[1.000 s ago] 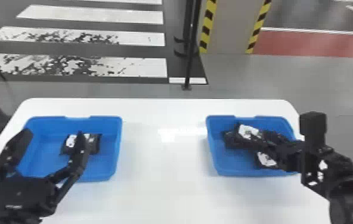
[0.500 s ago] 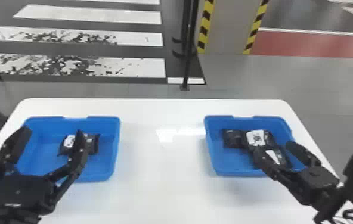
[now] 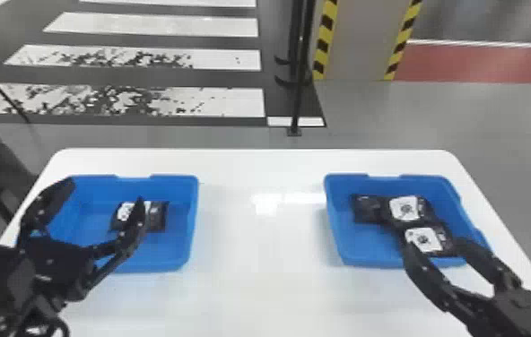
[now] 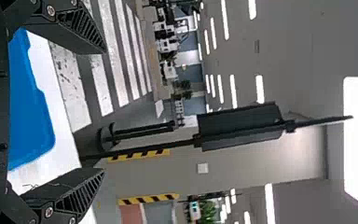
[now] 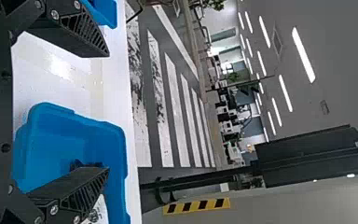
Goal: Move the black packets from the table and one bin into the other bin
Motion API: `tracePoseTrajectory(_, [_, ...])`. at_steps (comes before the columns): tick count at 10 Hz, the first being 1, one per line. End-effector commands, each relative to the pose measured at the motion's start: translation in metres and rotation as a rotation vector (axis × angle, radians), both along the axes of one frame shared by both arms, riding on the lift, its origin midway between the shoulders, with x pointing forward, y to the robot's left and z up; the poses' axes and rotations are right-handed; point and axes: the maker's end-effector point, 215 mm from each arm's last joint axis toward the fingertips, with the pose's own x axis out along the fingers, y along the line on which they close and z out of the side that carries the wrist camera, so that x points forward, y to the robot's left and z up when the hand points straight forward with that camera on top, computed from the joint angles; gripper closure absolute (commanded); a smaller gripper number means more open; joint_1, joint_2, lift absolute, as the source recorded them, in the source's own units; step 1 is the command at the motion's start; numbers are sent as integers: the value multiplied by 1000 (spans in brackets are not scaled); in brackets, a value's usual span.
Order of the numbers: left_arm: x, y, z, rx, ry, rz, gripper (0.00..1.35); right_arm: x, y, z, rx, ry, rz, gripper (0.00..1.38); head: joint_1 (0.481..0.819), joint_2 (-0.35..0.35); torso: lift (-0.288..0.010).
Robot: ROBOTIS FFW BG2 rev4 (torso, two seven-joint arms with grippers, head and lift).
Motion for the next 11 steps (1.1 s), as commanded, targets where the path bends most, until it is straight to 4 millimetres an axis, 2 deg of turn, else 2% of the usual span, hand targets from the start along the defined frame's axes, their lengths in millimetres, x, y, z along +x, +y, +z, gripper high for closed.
tracePoseTrajectory(1, [22, 58, -8, 112, 80, 77, 133, -1, 0, -3, -6, 10, 1, 159, 695, -26, -110])
tracePoseTrajectory(3, [45, 112, -22, 241, 218, 165, 133, -2, 6, -8, 0, 22, 15, 159, 695, 46, -110])
tracePoseTrajectory(4, [59, 130, -39, 295, 308, 175, 133, -2, 16, -8, 5, 20, 33, 159, 695, 94, -110])
tracePoseTrajectory(6, [85, 149, -99, 252, 486, 140, 128, 0, 28, -8, 10, 17, 59, 159, 695, 170, -110])
tracePoseTrajectory(7, [92, 147, -117, 214, 535, 113, 133, 1, 28, -9, 13, 19, 60, 159, 695, 180, -110])
tracePoseTrajectory(8, [101, 139, -125, 185, 545, 83, 133, 1, 30, -12, 18, 22, 63, 159, 695, 197, -110])
tracePoseTrajectory(11, [111, 107, -153, 100, 597, 6, 131, 2, 38, -15, 29, 27, 80, 159, 695, 187, -110])
